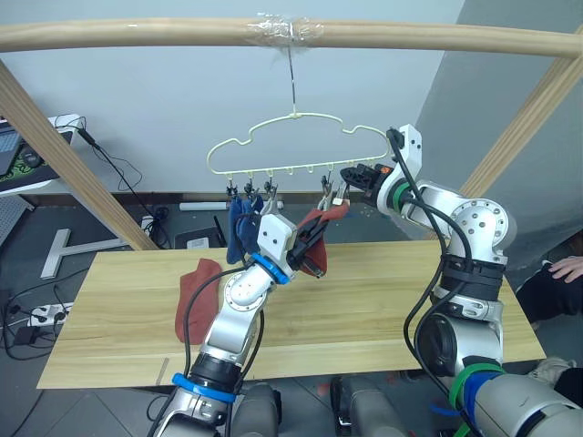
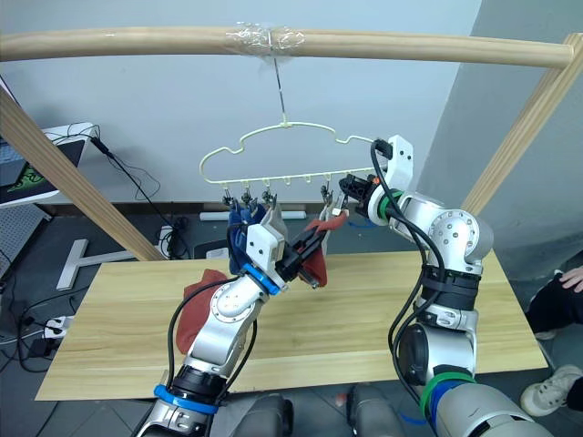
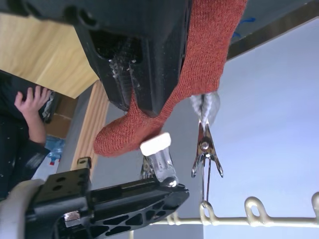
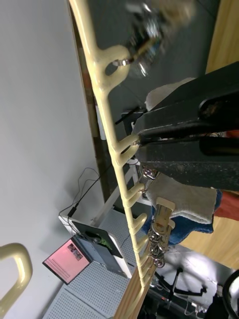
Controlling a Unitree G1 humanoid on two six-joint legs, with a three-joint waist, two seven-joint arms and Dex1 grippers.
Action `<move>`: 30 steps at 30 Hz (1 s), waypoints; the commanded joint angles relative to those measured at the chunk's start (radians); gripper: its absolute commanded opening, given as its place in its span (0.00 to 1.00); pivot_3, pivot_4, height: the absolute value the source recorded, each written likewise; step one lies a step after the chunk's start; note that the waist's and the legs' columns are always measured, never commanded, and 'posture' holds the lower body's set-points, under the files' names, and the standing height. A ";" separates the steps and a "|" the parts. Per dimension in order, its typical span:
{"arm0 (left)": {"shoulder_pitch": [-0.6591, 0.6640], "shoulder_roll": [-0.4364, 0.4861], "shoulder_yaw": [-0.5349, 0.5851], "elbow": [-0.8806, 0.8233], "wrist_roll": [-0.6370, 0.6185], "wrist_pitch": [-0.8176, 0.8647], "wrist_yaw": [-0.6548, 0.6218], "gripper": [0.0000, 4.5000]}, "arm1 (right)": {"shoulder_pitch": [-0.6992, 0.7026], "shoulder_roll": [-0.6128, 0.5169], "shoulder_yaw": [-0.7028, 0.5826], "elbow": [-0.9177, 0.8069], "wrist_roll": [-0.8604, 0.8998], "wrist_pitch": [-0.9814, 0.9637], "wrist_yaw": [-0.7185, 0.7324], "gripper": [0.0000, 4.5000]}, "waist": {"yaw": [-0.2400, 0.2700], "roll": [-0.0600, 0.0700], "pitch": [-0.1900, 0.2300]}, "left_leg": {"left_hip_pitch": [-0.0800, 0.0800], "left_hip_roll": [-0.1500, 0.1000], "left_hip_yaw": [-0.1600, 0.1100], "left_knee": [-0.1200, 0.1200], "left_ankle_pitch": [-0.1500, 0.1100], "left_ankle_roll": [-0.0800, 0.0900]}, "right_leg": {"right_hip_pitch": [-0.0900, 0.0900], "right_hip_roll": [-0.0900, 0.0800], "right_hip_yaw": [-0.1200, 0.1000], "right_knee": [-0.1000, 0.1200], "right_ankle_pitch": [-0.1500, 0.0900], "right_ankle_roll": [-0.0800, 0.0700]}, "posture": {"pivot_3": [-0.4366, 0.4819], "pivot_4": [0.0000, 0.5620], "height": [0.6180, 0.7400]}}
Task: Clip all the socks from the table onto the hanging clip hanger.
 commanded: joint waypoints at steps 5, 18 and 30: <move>-0.026 0.002 0.002 0.001 0.010 -0.059 0.016 0.01 | -0.013 0.010 -0.044 -0.028 0.043 0.039 -0.055 0.00 | -0.002 0.000 0.000 | 0.000 0.000 0.000 0.000 0.000 0.000 | 0.000 0.000 0.000 0.000 0.000 0.000 | 0.46 0.29 1.00; -0.019 -0.003 -0.009 -0.017 -0.006 -0.037 0.002 0.00 | -0.010 0.000 -0.069 -0.024 0.102 0.027 -0.061 0.50 | -0.009 0.000 0.000 | 0.000 0.000 0.000 0.000 0.000 0.000 | 0.000 0.000 0.000 0.000 0.000 0.000 | 0.47 0.30 1.00; -0.008 -0.083 0.004 -0.119 -0.230 0.266 -0.055 0.00 | 0.071 -0.099 0.051 -0.083 0.058 -0.138 0.059 0.99 | -0.012 0.000 0.000 | -0.001 0.001 0.001 0.000 0.000 0.000 | -0.001 0.001 0.001 0.000 -0.002 0.004 | 0.45 0.30 1.00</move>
